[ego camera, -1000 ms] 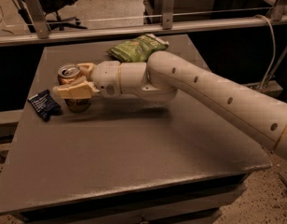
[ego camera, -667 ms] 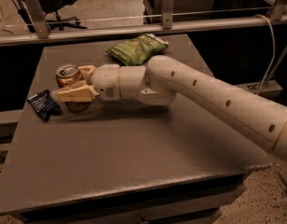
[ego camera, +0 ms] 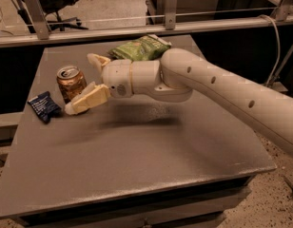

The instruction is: Move orange can near rxbar blueberry

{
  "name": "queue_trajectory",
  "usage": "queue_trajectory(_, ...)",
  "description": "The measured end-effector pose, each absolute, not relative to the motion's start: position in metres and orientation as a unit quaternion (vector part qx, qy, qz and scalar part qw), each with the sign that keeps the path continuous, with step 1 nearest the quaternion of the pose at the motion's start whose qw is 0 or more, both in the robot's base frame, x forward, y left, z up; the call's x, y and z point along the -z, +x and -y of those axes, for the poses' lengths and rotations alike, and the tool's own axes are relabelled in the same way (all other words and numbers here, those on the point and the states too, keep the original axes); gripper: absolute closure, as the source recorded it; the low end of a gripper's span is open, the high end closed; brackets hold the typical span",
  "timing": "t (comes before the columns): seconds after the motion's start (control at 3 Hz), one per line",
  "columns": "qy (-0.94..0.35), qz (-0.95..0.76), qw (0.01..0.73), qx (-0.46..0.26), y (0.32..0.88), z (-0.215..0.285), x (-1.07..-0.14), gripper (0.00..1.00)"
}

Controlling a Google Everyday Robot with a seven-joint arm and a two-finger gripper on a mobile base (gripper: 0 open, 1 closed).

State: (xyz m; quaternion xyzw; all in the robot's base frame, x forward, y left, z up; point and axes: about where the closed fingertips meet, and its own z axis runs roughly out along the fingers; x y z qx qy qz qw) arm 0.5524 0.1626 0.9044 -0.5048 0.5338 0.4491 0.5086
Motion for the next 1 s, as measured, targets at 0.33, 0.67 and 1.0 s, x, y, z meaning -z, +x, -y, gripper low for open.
queue_trajectory(0.33,-0.533,-0.545,0.510,-0.398,0.541,-0.106,-0.940,0.00)
queue_trajectory(0.67,-0.559,-0.552,0.513,-0.345,0.523,-0.027,-0.985,0.00)
queue_trajectory(1.0,-0.578,-0.539,0.496,-0.360,0.506,-0.027,-0.986,0.00)
